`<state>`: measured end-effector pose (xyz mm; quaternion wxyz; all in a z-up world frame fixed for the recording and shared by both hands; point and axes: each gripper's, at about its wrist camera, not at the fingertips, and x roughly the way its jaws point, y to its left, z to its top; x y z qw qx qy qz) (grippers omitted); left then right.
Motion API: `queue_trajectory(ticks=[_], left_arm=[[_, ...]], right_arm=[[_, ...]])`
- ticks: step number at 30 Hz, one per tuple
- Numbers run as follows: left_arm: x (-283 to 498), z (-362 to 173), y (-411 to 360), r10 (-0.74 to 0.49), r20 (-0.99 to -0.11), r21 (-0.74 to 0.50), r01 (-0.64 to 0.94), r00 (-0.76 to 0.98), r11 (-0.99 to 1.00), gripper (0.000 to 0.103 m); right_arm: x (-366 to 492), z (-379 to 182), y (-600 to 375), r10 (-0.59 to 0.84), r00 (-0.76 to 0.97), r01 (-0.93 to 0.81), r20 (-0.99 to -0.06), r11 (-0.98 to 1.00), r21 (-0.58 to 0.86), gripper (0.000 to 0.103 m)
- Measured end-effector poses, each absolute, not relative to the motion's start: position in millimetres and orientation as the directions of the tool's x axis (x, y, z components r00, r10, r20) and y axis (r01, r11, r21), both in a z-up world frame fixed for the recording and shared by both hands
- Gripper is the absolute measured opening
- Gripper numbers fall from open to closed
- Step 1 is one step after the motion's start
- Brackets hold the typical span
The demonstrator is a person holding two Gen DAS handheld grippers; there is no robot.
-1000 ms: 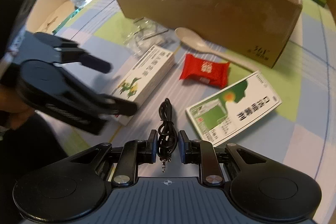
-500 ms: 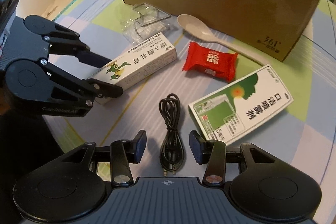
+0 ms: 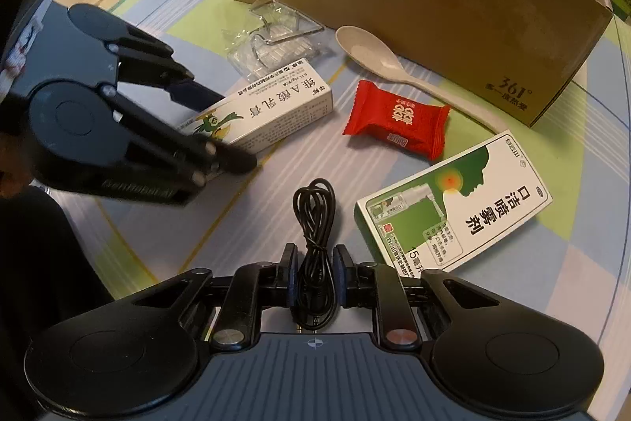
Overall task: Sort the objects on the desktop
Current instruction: 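Grasp the black cable with the right tool while the left tool grasps the white ointment box, then carry the ointment box with the left tool while the right tool carries the cable to the cardboard box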
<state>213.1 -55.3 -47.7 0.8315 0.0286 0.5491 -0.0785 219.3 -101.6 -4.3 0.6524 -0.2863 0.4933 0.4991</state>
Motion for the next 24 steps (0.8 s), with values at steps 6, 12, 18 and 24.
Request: queue_trajectory(ticks=[6,12,18,24], left_arm=[[213,-46,-56,-0.075,-0.920,-0.012,0.164,0.385,0.986,0.033],[199,-44,-57,-0.071,-0.923,0.002,0.190,0.378,0.982,0.033],[194,-35,-53,-0.069,-0.916,-0.001,0.171,0.396,0.985,0.033],[195,-27,-57,-0.078,-0.908,-0.008,0.169,0.412,0.986,0.033]], right_arm=[[215,-3,-108,0.373,-0.010,-0.920,-0.928,0.361,0.155,0.014],[216,5,-114,0.405,-0.005,-0.900,-0.914,0.397,0.181,0.013],[215,13,-121,0.416,0.006,-0.895,-0.909,0.408,0.181,0.013],[214,23,-126,0.450,0.004,-0.885,-0.893,0.418,0.206,0.013]])
